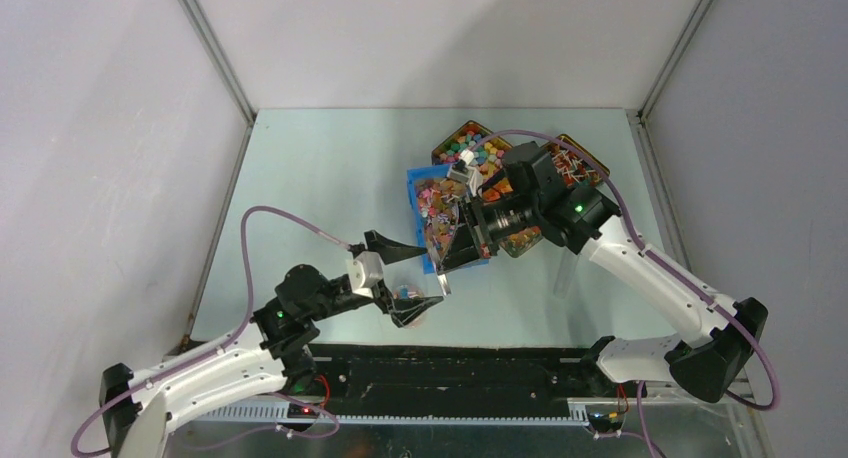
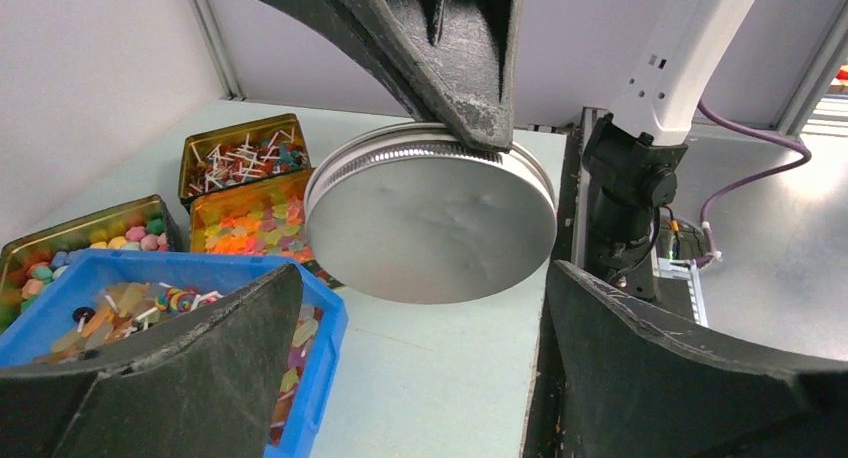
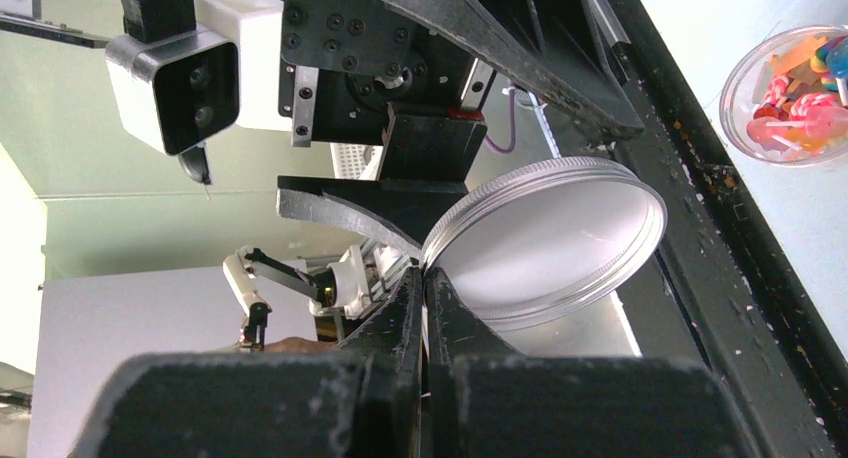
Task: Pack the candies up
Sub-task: Pick up the bottle lid at the center of the board.
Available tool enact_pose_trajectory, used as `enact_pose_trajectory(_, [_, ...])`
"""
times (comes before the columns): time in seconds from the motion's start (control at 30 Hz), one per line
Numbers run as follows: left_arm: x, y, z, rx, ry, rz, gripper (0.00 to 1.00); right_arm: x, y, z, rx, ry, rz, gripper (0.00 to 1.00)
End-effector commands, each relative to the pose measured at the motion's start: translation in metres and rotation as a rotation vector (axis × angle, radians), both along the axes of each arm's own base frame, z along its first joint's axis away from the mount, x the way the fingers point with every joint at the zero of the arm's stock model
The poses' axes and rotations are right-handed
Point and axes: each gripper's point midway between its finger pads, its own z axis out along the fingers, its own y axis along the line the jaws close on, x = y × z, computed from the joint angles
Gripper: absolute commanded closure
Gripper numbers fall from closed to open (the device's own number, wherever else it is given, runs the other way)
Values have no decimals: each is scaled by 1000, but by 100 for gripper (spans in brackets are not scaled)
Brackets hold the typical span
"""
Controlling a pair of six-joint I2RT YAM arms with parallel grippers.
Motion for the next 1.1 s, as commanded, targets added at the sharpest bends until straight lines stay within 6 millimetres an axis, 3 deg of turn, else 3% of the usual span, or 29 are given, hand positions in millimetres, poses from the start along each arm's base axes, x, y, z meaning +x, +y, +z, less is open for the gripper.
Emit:
enact_pose_trajectory(0.0, [-1, -3, 34, -75, -73, 3, 0, -2, 2, 26, 71, -61, 7, 100])
enact_pose_trajectory(0.37, [7, -1, 33, -83, -56, 63, 1, -4, 5, 26, 75, -52, 17, 100])
enact_pose_trajectory(1.07, [-6, -1, 36, -98, -65, 7, 0, -5, 7, 24, 69, -49, 22, 100])
